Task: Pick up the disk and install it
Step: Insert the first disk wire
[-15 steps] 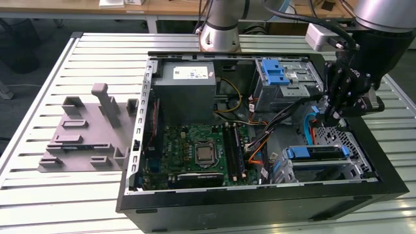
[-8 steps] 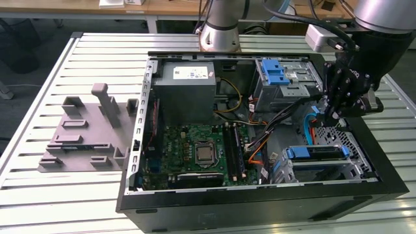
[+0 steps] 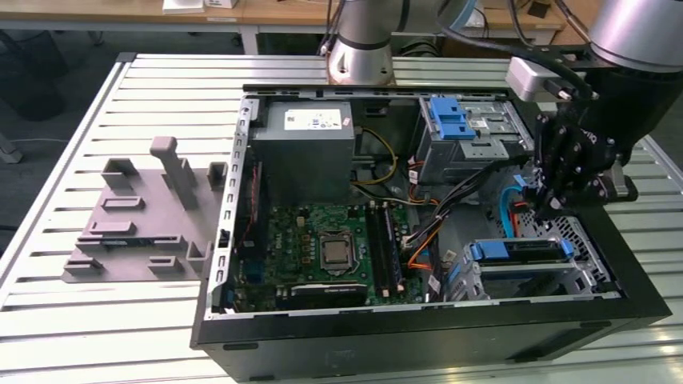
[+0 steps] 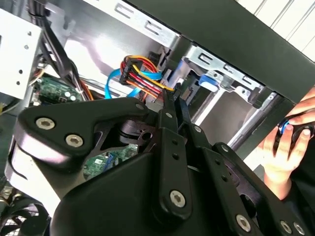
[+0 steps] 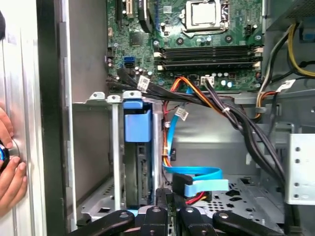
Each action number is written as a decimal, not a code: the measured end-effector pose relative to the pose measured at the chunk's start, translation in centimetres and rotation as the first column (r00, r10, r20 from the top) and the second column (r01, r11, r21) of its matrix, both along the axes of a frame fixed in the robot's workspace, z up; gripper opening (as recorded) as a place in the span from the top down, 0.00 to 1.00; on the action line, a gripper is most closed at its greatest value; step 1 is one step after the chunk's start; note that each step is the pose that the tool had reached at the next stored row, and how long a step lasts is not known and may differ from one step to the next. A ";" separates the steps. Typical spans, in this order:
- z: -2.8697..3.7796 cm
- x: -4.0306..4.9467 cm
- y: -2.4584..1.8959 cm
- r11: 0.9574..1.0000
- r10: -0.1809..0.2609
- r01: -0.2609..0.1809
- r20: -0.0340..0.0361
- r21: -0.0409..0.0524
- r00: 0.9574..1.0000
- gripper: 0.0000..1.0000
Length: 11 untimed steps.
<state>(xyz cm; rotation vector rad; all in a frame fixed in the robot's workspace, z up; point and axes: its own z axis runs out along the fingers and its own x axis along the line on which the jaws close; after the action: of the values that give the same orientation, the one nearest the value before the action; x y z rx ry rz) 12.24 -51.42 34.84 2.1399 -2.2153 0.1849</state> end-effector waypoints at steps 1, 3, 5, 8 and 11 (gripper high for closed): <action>-0.04 0.00 -0.11 1.000 0.000 0.000 0.000 0.000 1.000 0.84; -0.16 0.01 -0.20 1.000 0.000 0.000 -0.005 0.000 1.000 0.84; -0.32 0.00 -0.24 1.000 0.000 0.000 -0.016 0.000 1.000 0.84; -0.53 0.00 -0.44 1.000 0.000 0.000 -0.029 0.000 1.000 0.84; -0.74 0.00 -0.96 1.000 -0.002 0.002 -0.034 0.001 0.999 0.84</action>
<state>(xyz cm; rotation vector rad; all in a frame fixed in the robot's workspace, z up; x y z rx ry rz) 12.24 -52.38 34.10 2.1241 -2.1996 0.1465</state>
